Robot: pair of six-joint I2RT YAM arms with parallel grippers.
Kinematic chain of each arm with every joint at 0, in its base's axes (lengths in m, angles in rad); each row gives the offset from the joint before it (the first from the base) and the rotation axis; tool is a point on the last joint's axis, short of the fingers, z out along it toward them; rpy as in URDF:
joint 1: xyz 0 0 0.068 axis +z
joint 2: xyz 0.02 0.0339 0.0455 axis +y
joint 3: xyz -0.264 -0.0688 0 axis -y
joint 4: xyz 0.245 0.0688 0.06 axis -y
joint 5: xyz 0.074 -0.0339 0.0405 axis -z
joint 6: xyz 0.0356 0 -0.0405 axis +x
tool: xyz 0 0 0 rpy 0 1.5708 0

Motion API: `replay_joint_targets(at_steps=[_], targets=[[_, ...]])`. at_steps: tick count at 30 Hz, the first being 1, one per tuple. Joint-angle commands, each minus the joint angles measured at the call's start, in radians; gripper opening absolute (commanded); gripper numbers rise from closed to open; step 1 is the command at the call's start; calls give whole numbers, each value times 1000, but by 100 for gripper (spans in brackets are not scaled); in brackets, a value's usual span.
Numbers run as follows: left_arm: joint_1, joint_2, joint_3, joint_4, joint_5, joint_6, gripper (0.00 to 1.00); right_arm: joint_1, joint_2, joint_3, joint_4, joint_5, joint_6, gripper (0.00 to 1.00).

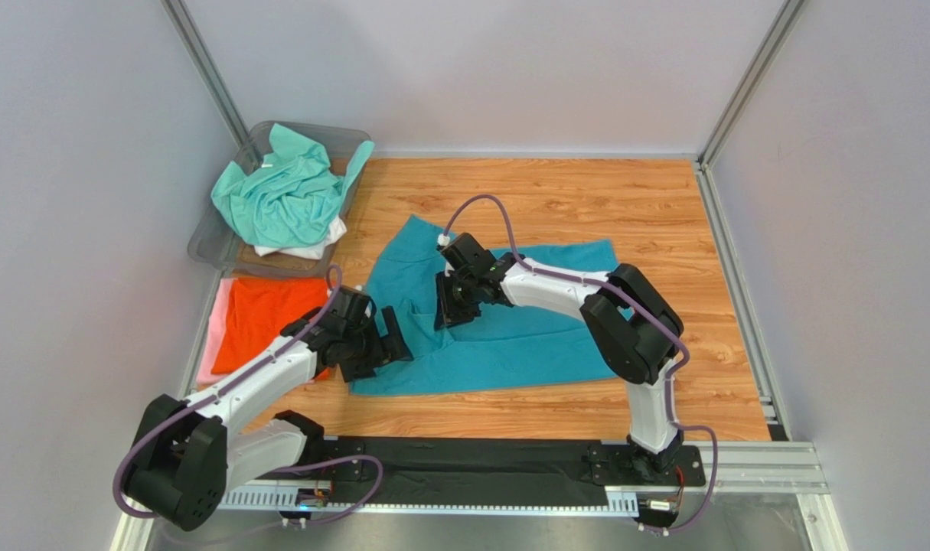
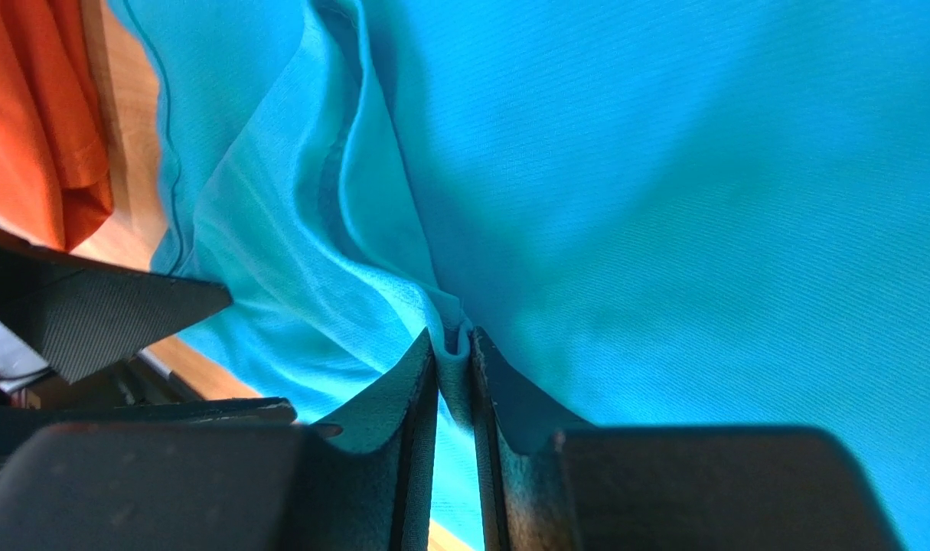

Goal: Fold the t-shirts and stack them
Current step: Fold the tshirt

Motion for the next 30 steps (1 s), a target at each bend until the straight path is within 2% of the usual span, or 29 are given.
replay_joint_targets(at_steps=[1,11,15,20,21,23,26,27,28,30], targets=[[1,6,-47,-39,-18,-7,100,17,-89,-3,-6,149,10,17],[1,-4,-50,-56,-19,-7,100,18,-83,31,-63,273,13,29],[1,-22,-43,-62,-18,-5,100,21,-101,49,-155,439,18,32],[1,-62,-6,-79,-7,7,100,23,-170,63,-252,707,21,41],[1,-77,3,-84,-6,10,100,21,-202,63,-272,735,16,49],[1,-89,37,-96,-4,16,100,15,-239,57,-289,796,7,54],[1,-109,95,-113,8,30,100,-3,-338,11,-295,818,7,71],[1,-113,112,-116,13,33,100,-11,-396,-7,-295,818,10,91],[1,-116,128,-119,11,44,100,-32,-427,-44,-295,822,14,100],[1,-103,192,-128,-10,54,100,-61,-514,-83,-295,819,15,100]])
